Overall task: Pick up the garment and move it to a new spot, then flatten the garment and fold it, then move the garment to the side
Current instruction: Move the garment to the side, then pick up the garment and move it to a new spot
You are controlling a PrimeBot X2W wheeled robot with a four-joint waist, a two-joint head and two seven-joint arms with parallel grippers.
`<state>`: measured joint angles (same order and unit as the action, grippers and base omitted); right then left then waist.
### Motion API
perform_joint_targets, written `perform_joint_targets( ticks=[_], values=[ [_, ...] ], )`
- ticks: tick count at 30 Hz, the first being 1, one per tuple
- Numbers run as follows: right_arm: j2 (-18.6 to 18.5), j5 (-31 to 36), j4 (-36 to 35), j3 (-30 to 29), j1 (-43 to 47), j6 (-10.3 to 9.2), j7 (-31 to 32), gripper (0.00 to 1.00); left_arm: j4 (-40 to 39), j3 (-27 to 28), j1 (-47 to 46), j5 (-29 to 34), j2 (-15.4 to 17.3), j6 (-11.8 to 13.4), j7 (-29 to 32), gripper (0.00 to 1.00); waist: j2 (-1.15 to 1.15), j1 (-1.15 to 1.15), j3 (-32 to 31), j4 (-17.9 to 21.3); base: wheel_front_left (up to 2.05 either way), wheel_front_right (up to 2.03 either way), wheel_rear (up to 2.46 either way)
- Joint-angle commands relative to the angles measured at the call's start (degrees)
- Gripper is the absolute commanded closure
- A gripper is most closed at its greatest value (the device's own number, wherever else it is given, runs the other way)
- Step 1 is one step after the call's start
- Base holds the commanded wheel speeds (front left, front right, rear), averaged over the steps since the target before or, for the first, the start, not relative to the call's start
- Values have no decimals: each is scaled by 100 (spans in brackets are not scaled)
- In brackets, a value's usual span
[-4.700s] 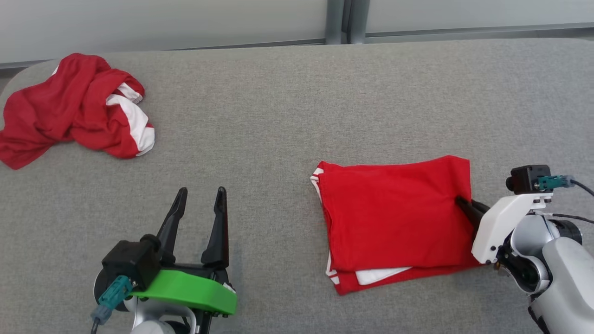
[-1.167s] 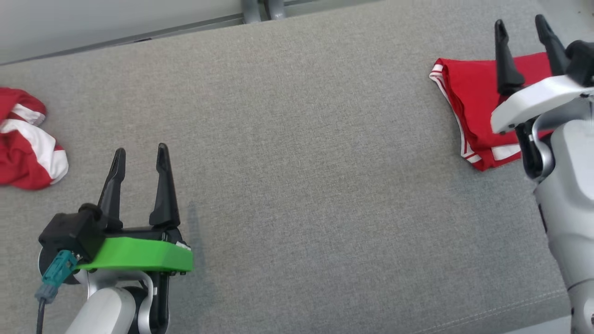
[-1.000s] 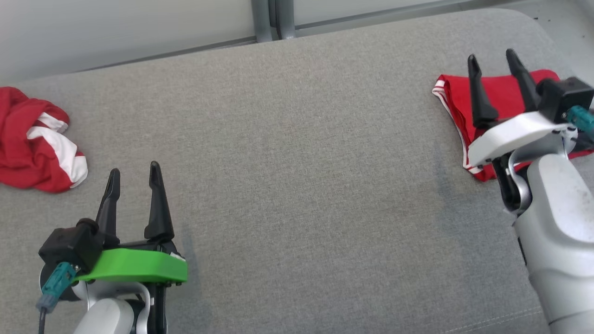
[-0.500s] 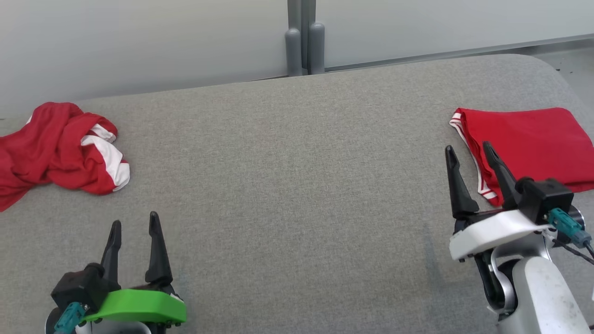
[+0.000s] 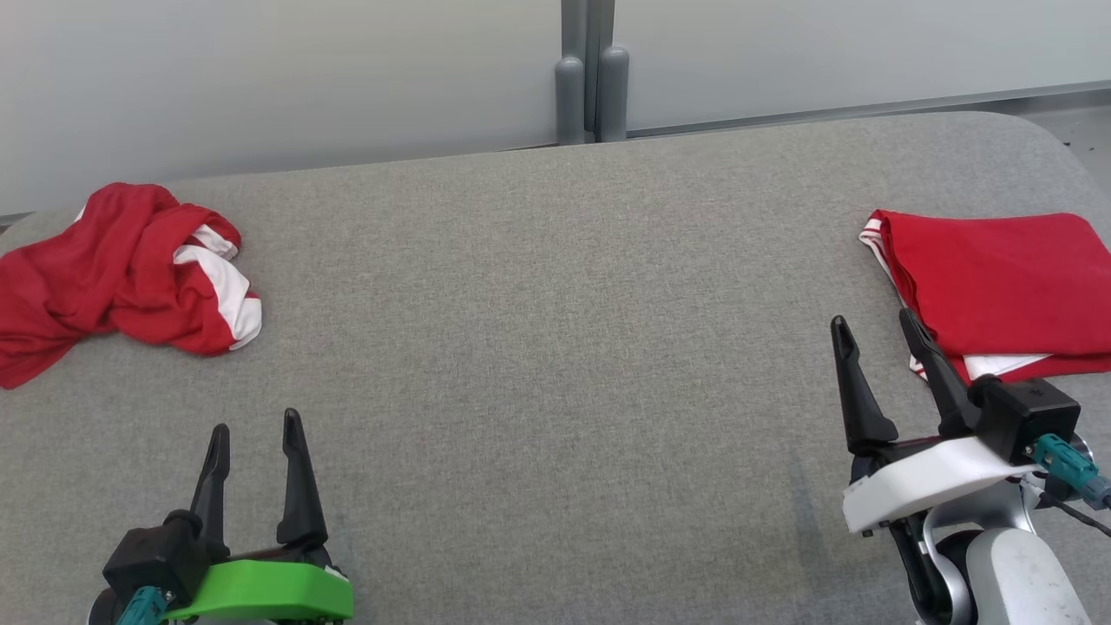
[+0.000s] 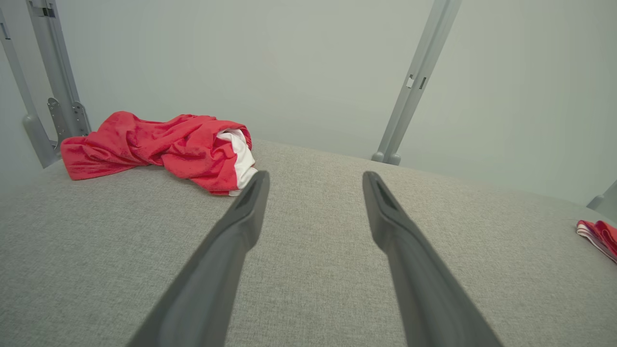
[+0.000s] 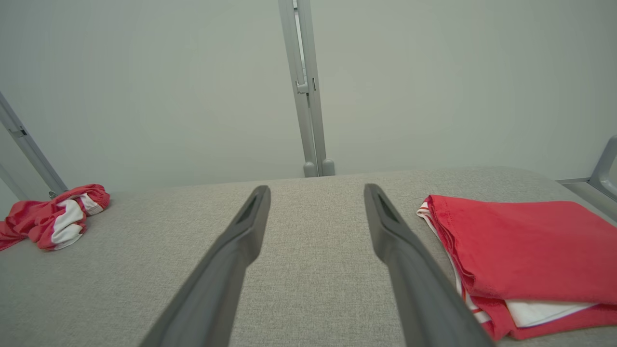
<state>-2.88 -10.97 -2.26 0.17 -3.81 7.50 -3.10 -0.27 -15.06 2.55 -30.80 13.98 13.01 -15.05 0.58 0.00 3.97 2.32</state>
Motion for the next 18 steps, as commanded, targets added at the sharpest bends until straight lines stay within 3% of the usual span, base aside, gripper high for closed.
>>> perform_joint_targets(
  ticks=[1, 18],
  values=[
    [-5, 10, -4, -2, 31, -2, -6, 0, 4, 37, 7, 78, -13, -47, -17, 0, -58, 0, 11, -1, 0, 0, 0],
    [-5, 95, -25, -45, -37, -2, 0, 0, 96, 124, -114, 235, -135, -198, -18, 0, -58, 0, 69, -107, 0, 0, 0]
  ],
)
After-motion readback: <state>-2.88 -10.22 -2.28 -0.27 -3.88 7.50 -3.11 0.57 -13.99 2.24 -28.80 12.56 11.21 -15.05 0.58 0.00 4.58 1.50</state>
